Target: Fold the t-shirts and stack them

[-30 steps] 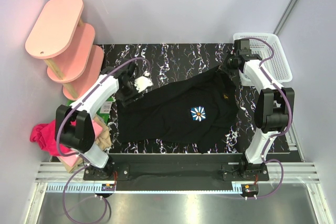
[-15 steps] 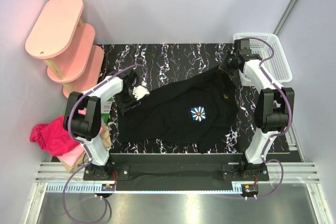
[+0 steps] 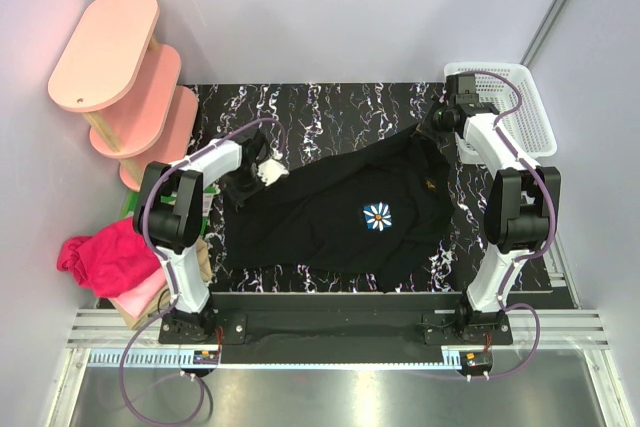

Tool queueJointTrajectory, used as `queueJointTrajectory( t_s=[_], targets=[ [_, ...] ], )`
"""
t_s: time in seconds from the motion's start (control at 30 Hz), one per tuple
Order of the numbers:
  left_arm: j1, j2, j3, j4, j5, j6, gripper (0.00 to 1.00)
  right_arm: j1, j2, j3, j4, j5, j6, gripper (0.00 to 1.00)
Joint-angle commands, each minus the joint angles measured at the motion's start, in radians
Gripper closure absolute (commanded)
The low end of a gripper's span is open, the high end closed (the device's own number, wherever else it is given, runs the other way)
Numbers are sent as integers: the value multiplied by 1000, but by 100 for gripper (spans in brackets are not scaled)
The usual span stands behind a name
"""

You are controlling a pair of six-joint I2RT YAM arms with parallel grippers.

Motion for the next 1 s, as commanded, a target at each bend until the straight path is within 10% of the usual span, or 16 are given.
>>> queueJointTrajectory(
  t_s=[0.0,0.47,0.97],
  targets=[
    [0,-14,69,22,-15,-14,100,2,-8,51,17,-10,1,100],
    [23,-118,308,-78,-147,81,100,2,0,120,6,-27,-3,100],
    [41,215,613,-81,-270,123,100,-16,127,301,-61,-59,11,100]
  ],
)
